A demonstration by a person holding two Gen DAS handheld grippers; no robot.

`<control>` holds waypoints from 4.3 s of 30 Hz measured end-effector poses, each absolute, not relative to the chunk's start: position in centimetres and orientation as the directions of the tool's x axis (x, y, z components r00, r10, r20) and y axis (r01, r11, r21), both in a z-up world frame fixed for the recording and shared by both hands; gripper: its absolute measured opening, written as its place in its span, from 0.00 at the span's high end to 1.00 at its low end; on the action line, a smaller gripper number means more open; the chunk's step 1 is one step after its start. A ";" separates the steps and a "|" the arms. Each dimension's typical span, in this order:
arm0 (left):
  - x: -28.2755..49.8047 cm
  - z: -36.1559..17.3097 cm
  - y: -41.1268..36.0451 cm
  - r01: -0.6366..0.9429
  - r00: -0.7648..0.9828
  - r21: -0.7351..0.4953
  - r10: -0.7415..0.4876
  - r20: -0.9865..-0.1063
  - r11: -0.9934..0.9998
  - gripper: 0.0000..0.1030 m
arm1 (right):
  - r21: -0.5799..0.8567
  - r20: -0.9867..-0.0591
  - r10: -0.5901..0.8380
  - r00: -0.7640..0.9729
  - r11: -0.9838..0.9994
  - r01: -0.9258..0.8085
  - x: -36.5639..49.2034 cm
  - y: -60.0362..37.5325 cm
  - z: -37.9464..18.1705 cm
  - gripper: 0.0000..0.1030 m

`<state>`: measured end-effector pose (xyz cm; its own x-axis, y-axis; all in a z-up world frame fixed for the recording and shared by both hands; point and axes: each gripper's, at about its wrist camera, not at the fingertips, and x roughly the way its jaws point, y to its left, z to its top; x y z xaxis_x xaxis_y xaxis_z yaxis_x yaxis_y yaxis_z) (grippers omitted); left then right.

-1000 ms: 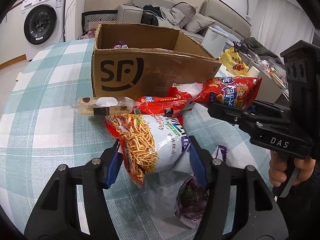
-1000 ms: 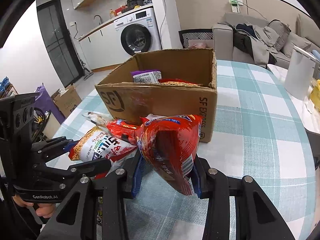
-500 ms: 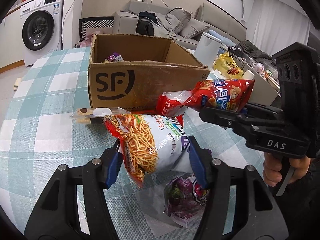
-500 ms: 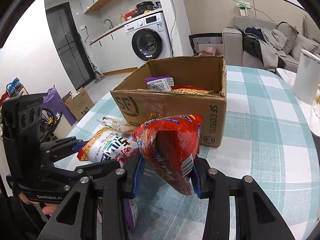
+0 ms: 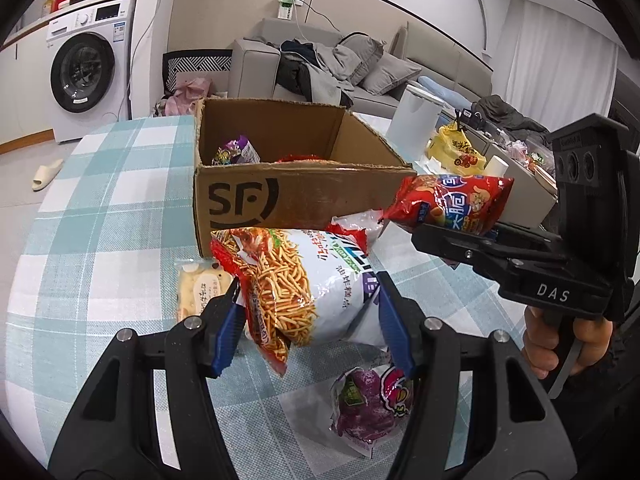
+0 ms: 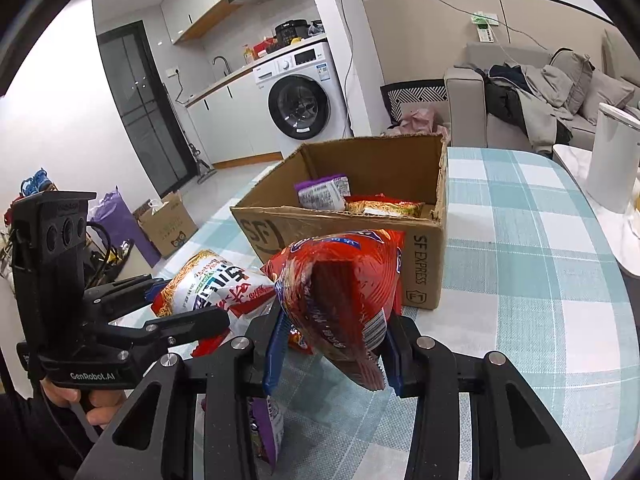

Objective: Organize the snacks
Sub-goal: 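Lift both held bags and carry them over the cardboard box, then open both tools to drop the bags into the box, then withdraw both tools and move them toward the remaining snacks beside the box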

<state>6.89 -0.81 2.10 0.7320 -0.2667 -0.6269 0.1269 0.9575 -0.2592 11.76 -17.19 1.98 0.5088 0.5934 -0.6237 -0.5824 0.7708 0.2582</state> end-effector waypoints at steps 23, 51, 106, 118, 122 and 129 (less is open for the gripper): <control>10.2 7.3 2.7 0.074 0.812 -0.251 -0.204 -0.546 0.965 0.44 | 0.255 -0.577 0.609 0.544 0.768 -0.588 13.2 -16.2 5.0 0.60; 17.2 8.5 3.0 0.036 0.826 -0.201 -0.142 -0.545 0.979 0.43 | 0.266 -0.606 0.551 0.574 0.820 -0.506 19.1 -14.5 6.0 0.60; 16.8 7.1 2.5 0.020 0.844 -0.141 -0.092 -0.528 0.990 0.00 | 0.240 -0.632 0.499 0.593 0.854 -0.462 20.3 -15.1 5.3 0.01; 12.4 6.7 4.3 -0.031 0.836 -0.122 -0.041 -0.547 0.992 0.00 | 0.225 -0.655 0.492 0.574 0.852 -0.473 16.8 -15.9 3.9 0.01; 11.6 6.2 4.9 -0.055 0.833 -0.109 -0.015 -0.553 0.992 0.00 | 0.224 -0.672 0.483 0.561 0.855 -0.468 16.2 -15.9 3.1 0.01; 11.5 5.0 5.3 -0.068 0.814 -0.098 -0.001 -0.581 0.993 0.00 | 0.212 -0.701 0.462 0.543 0.863 -0.459 16.2 -15.7 1.8 0.01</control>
